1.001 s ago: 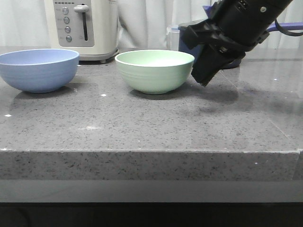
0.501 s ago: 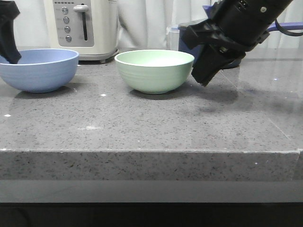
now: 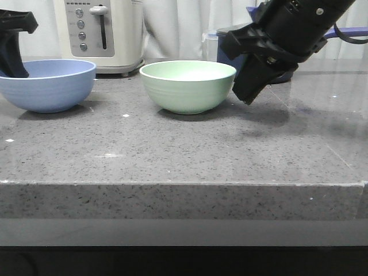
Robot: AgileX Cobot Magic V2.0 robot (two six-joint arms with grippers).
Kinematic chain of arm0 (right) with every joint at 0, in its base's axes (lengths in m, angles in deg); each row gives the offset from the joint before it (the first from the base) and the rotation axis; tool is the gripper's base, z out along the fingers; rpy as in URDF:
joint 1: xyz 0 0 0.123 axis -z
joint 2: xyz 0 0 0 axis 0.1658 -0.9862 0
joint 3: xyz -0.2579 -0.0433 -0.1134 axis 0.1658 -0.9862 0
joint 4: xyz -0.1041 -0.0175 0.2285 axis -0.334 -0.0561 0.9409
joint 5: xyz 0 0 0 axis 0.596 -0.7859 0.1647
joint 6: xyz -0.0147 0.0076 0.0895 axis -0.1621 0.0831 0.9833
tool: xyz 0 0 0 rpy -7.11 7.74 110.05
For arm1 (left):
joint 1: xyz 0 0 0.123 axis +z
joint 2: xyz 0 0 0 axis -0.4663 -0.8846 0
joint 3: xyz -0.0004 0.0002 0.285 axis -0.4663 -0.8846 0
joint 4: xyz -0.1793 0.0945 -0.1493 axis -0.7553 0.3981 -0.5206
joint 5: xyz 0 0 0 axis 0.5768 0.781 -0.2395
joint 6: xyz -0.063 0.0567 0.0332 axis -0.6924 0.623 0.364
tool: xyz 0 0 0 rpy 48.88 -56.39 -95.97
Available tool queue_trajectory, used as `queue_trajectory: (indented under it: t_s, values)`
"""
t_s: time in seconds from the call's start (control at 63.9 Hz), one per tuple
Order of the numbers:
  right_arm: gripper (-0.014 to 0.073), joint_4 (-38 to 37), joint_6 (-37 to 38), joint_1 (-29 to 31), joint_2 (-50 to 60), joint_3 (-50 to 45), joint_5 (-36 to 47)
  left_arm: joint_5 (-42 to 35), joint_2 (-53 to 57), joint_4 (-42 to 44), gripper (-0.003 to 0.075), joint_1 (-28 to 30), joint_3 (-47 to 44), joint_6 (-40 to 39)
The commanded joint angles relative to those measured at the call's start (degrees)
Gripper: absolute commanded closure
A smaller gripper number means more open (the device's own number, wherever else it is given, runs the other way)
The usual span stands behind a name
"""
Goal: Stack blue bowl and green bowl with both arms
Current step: 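Grip the blue bowl rim with the left gripper and lift it, then carry the blue bowl over the green bowl and lower it inside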
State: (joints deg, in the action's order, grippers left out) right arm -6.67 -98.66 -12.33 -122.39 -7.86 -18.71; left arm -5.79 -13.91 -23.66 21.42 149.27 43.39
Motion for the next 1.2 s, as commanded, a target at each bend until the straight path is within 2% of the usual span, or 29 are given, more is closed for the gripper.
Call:
queue_trajectory:
  t_s: [0.0, 0.172, 0.407, 0.595, 0.892, 1.189]
  values:
    - [0.0658, 1.00, -0.64, 0.14, 2.25, 1.36, 2.60, -3.05, 2.27, -0.92, 0.0604, 0.02, 1.96, -0.45]
    - [0.0658, 1.00, -0.64, 0.14, 2.25, 1.36, 2.60, -3.15, 2.27, -0.92, 0.0742, 0.02, 1.96, -0.45]
    - [0.0658, 1.00, -0.64, 0.14, 2.25, 1.36, 2.60, -3.15, 2.65, -2.16, 0.0740, -0.10, 1.96, -0.45]
    - [0.0658, 1.00, -0.64, 0.14, 2.25, 1.36, 2.60, -3.55, 4.61, -2.30, 0.0740, -2.40, 3.34, -0.18]
    - [0.0658, 1.00, -0.64, 0.14, 2.25, 1.36, 2.59, -1.97, 4.03, -2.55, 0.0740, -10.35, 12.93, -0.18]
    - [0.0658, 1.00, -0.64, 0.14, 2.25, 1.36, 2.59, 3.99, -3.60, -2.91, 0.0740, -17.90, 24.90, -1.23]
